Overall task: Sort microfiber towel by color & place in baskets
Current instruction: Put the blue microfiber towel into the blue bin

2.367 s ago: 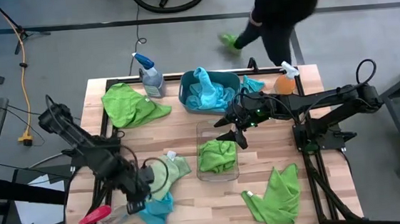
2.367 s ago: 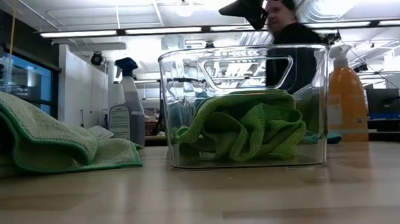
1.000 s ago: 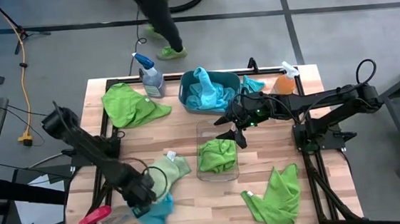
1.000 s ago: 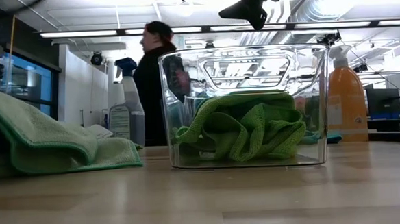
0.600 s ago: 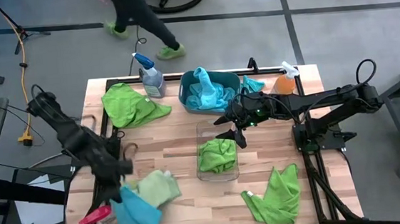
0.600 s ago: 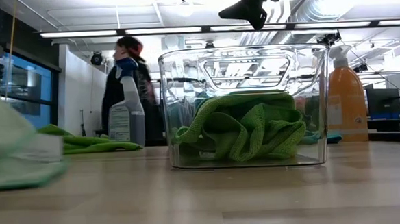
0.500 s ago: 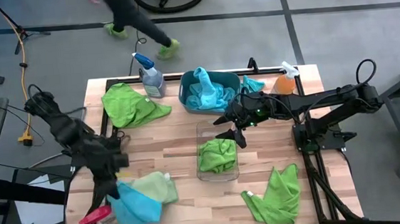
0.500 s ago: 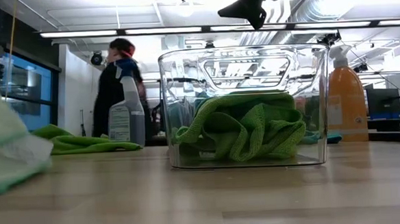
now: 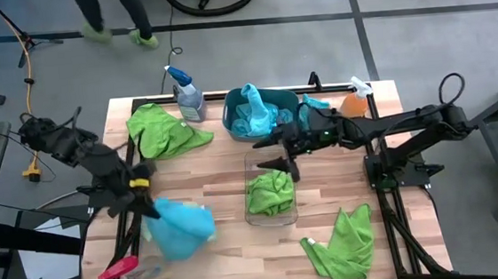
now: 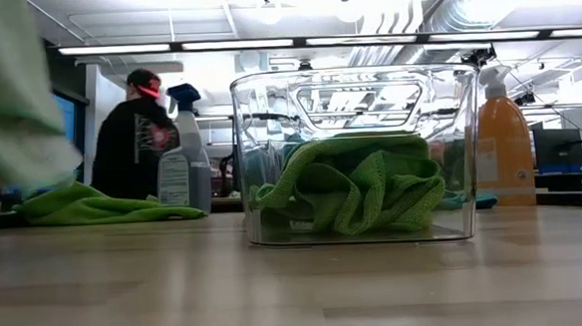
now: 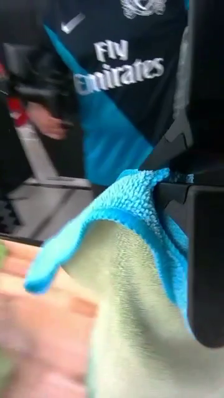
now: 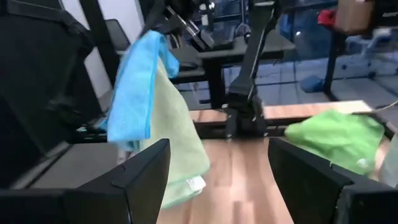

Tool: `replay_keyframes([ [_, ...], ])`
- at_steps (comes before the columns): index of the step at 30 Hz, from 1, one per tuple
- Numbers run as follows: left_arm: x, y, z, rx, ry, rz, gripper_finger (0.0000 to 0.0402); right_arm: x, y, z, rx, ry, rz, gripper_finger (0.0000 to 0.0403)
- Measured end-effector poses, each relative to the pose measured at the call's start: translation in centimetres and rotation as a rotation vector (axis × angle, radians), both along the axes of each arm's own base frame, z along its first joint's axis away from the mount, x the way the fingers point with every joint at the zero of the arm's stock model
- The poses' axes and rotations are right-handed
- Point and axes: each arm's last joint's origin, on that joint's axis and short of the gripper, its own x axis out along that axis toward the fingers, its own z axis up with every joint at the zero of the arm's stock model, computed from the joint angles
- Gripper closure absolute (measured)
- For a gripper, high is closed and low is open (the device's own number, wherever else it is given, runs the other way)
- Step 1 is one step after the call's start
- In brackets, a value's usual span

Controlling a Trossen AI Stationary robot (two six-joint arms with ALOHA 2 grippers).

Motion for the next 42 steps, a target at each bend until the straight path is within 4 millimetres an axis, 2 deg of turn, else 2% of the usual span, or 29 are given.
replay_keyframes([
  [4,0.4,0.7,1.5,0.010,-0.141,0.047,0.0401,2.5,0.0,0.3,-0.054,-0.005,0.005,0.0135],
  [8,0.5,1.4,3.2,0.035,-0.271,0.104,0.0401,5.1,0.3,-0.3,-0.105,0.031,0.032,0.0135],
  [15,-0.2,2.2,5.5,0.086,-0.420,0.181,0.0401,8.4,0.7,-0.4,-0.172,0.052,0.108,0.0135],
  [20,-0.2,2.3,5.6,0.112,-0.427,0.196,0.0401,10.3,1.1,-0.8,-0.145,0.090,0.252,0.0135],
  [33,0.3,2.2,5.4,0.188,-0.452,0.201,0.0401,15.7,2.1,-2.5,-0.207,0.054,0.299,0.0135],
  [38,0.5,2.2,5.4,0.200,-0.449,0.222,0.0401,16.8,3.0,-2.5,-0.231,0.022,0.357,0.0135],
  [42,0.4,2.3,5.4,0.225,-0.463,0.224,0.0401,16.9,3.3,-2.3,-0.244,0.005,0.383,0.0141],
])
